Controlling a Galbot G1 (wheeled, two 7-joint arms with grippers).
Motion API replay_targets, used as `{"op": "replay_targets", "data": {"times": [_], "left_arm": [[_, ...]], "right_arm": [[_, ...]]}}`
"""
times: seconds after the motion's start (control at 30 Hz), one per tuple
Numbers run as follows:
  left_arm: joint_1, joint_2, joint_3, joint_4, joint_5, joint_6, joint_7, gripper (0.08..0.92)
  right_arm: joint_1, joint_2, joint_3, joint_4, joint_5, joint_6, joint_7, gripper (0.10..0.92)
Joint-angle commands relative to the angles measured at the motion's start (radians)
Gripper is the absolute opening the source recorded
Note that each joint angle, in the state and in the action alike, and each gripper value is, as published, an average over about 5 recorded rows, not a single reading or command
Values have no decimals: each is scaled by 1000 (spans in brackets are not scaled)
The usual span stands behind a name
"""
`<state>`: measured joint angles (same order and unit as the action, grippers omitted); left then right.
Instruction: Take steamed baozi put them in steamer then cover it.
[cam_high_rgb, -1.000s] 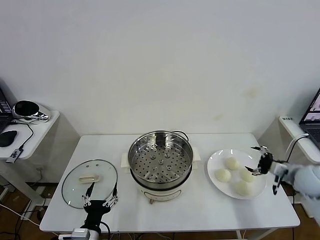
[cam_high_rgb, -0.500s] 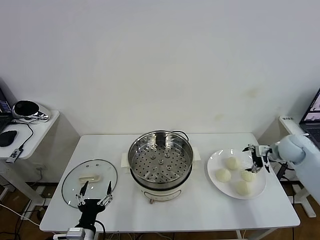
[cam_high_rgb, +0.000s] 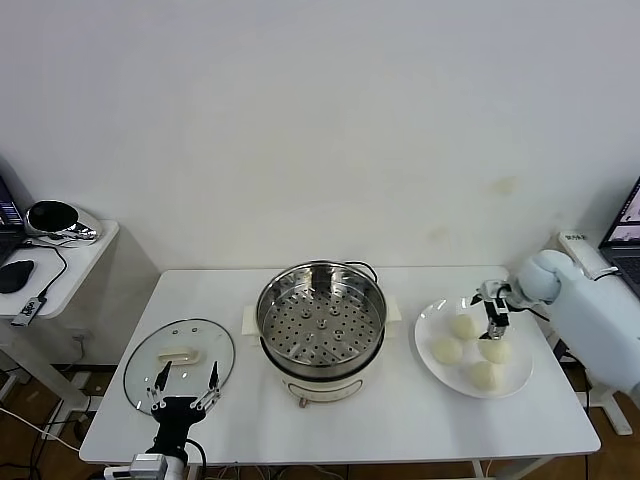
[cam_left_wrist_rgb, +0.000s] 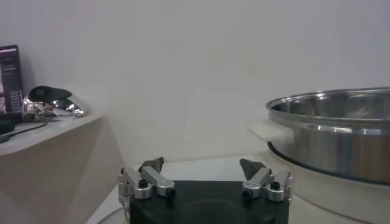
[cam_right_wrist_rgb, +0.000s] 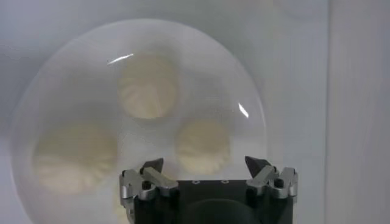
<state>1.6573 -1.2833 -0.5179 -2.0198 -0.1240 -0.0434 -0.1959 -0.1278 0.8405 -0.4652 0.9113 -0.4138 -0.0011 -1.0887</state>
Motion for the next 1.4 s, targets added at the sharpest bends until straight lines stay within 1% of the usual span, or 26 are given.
{"op": "replay_targets", "data": {"times": [0.03,0.43,0.53,0.73,0.97,1.07,1.17,1.4], "left_arm": [[0,0,-2,1,2,-1,0,823],[1,-1,-1,9,13,-7,0,823],[1,-3,1,11,17,-9,-1,823],[3,-4,-1,11,21,-13,-1,823],[8,-5,-4,11,24,-15,-3,823],[8,-4,-5,9,25,-14,-3,823],[8,-4,-5,8,27,-14,-3,823],[6,2,0,4,27,-13,-1,823]], "right_arm": [[50,73,-44,-104,-57,26,-18,823],[30,122,-15,-170,-92,46,14,822],[27,129,-12,-176,-97,45,20,809],[26,136,-9,-186,-104,44,22,729],[29,121,-16,-169,-100,43,12,597],[34,102,-26,-143,-81,39,7,575],[38,70,-49,-89,-30,27,3,577],[136,-88,-175,144,150,-21,-15,589]]}}
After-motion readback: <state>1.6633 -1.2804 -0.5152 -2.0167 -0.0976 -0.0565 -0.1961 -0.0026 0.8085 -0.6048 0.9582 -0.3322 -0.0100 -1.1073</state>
